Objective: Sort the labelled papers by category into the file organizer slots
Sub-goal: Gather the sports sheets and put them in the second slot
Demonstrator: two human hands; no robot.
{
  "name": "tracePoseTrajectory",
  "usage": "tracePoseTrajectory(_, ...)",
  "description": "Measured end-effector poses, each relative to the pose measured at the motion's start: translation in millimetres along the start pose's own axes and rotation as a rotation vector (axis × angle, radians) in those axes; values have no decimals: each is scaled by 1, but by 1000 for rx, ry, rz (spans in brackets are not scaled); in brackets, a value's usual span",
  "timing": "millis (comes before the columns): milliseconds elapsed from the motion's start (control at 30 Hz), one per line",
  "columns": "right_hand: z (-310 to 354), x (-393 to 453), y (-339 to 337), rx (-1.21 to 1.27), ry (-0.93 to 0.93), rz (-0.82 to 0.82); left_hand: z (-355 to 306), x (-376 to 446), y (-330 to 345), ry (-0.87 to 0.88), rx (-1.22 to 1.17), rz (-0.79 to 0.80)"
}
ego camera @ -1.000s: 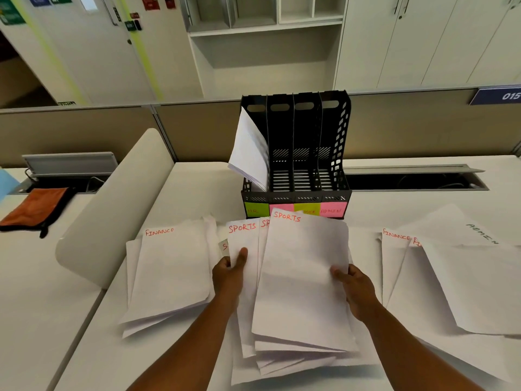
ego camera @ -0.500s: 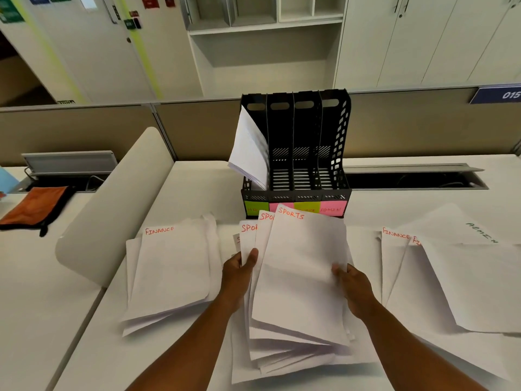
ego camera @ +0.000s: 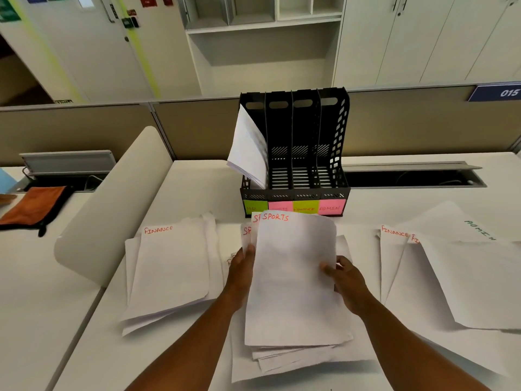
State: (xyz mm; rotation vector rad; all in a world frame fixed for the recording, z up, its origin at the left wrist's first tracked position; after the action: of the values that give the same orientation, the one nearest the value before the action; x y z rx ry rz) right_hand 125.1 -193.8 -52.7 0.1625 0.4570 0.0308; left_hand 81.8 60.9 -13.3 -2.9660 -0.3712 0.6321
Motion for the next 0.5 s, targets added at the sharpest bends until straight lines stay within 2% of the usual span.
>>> tracePoseTrajectory(67,9,0,8,-64,-47,-3,-10,1,3,35,39,7)
tracePoseTrajectory(167,31,3,16,-120,-138,-104,-28,2,-3,122,78,-76)
tracePoseTrajectory(233,50,3,23,-70,-176,-134,-44,5,-9,205,108,-151)
tracePoseTrajectory(333,85,0,41,41,-284,-69,-74,5,-19,315,4,-293)
tracePoseTrajectory(500,134,-12,68,10,-478,13,-122,-3,-15,516,-69,-316)
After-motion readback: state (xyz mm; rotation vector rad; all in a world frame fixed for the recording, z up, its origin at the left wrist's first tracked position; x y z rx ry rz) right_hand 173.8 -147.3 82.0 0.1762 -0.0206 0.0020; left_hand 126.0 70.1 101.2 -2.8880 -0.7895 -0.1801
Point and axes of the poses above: each hand's wrist, its own x-axis towards the middle knuckle, its own y-axis out of the palm, z = x × y, the point moved 6 cm from there along x, towards the middle knuckle, and after that the axes turned 10 degrees about x, right-handed, at the moved point
